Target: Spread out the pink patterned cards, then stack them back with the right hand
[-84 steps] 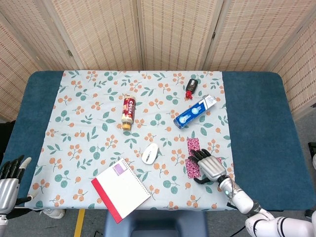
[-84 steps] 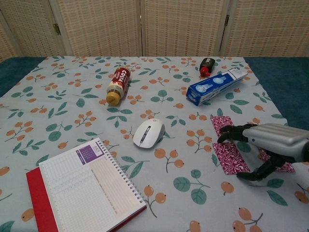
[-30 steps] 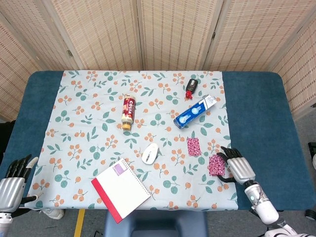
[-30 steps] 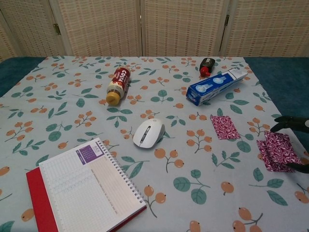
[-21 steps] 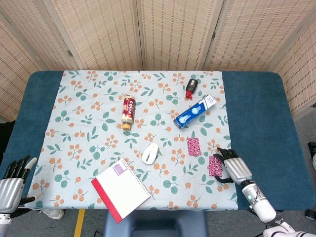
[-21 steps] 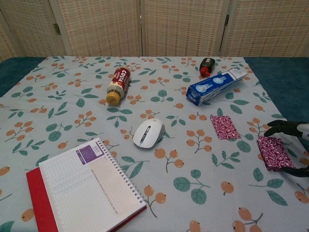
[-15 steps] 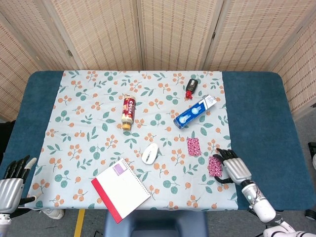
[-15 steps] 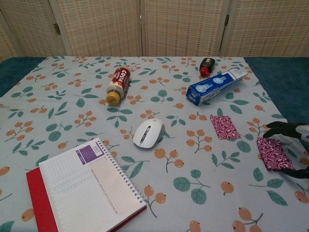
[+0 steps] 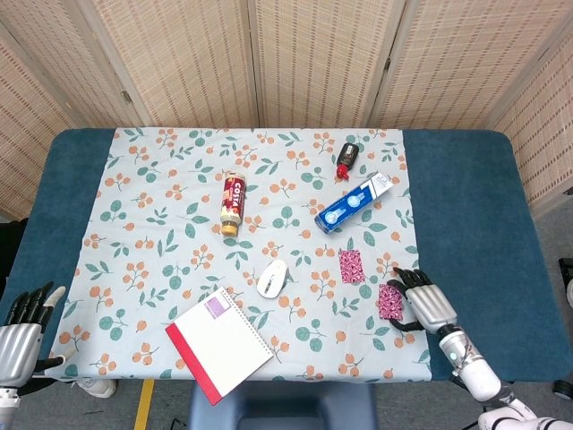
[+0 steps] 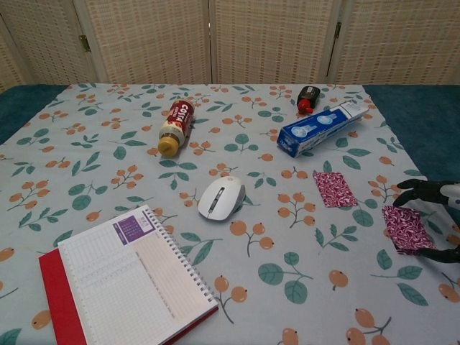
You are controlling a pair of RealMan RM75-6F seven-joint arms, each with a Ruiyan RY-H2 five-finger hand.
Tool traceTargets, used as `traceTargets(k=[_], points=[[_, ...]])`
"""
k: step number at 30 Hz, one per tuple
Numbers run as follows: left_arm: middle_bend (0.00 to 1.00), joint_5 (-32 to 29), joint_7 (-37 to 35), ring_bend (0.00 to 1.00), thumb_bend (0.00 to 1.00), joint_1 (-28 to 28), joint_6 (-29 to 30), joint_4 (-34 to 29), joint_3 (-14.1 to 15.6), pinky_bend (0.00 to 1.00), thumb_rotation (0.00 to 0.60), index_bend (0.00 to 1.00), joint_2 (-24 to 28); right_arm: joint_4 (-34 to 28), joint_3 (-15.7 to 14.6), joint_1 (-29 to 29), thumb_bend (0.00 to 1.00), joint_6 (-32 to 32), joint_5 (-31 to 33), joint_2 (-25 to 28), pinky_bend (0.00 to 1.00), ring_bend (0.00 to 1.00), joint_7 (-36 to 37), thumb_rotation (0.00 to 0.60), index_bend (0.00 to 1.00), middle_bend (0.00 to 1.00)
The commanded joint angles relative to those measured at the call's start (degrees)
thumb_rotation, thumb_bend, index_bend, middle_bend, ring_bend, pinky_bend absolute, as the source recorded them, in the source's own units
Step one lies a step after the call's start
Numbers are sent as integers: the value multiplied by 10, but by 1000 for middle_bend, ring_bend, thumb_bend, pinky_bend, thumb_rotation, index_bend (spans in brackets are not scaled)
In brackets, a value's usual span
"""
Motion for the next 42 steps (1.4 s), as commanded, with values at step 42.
traceTargets(k=[42], points=[[32,0,0,73,178,2,3,3,0,0,600,99,-2,-8,12,-3,337,3,-3,1,0,0,3,421,103,54]])
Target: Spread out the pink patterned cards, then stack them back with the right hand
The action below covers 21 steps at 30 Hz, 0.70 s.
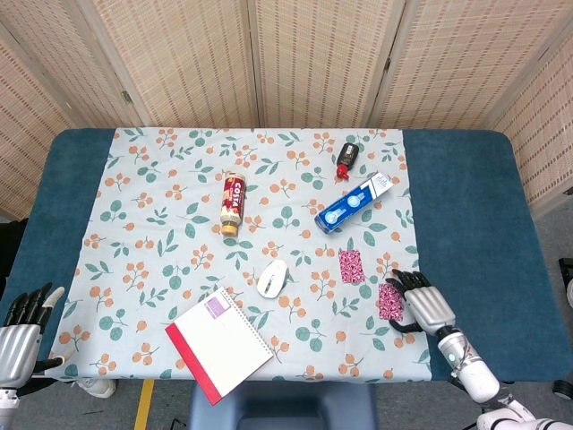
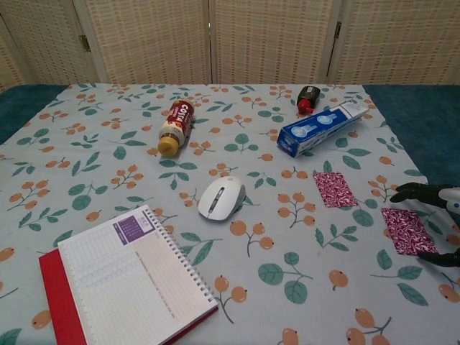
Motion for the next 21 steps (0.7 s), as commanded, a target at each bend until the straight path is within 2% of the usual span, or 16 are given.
traceTargets(k=[1,5,10,15,21], points=[[32,0,0,73,178,0,0,0,-1,0,600,99,1,-12,10,4,337,9,-3,8,0,0,5,421,103,54],[32,2,0,73,178,-1,1,-2,-1,0,600,99,2,-35,31,22,336,9,-4,23,0,0,-12,422,103,54],[32,4,2,73,178,-1,3,-4,0,0,600,99,2,-60,63,67,337,-46,47,35,0,0,-75,425,103,54],[32,0,1,73,178,1,1,-3,1,0,600,99,2,-56,83,108,336,-97,115,15,0,0,-131,421,103,42],[32,-5,-2,73,178,4,1,1,1,0,600,99,3,-20,93,142,337,-125,177,-24,0,0,-166,422,103,38]])
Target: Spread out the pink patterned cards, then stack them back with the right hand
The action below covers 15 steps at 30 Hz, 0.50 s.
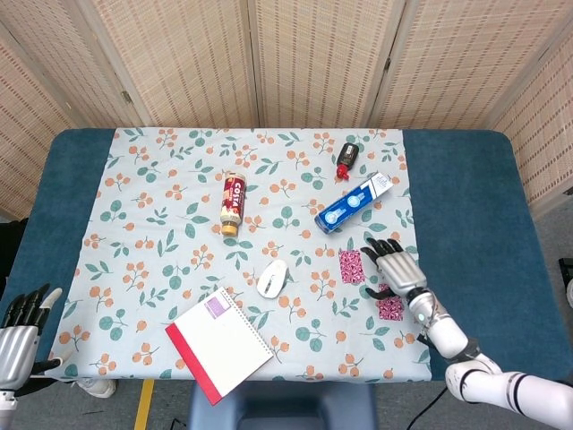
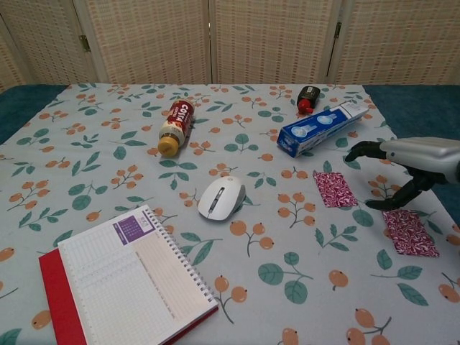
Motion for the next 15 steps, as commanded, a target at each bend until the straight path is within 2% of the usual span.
traceTargets(k=[1,15], points=[[32,-2,-1,73,178,1,-1,2,0,0,600,99,0,23,8,23,336,-17,32,-26,0,0,-22,422,103,38],[32,-4,-7,73,178,2,-4,8,0,0,600,99,-2,52,-2,60,336,-29,87,-53,0,0,-57,423,103,36]])
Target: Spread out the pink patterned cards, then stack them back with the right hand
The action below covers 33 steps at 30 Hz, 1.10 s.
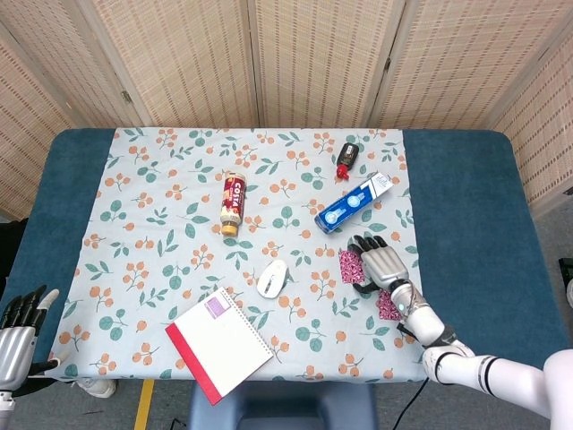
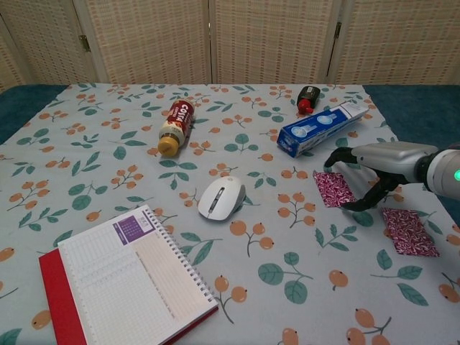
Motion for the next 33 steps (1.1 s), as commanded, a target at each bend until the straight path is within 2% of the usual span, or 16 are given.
traceTargets(k=[1,19,28,33], points=[[32,1,0,73,178,0,0,0,0,0,600,99,0,1,-3,4,336,0,5,-1,0,0,-3,424,103,36],[32,-2,1,73,178,-1,-5,0,0,0,600,99,0,29,-17,24,335,2,25,-20,0,0,-9,424,104,37],[32,-2,-1,73,178,-2,-7,2,0,0,600,99,-2,31,-22,20,336,18,15,-24,0,0,-2,421,204,51],[32,-2,-3,73,178,-1,-7,4,0,0,600,99,-3,26,-21,16,336,27,10,-22,0,0,4,423,221,55]])
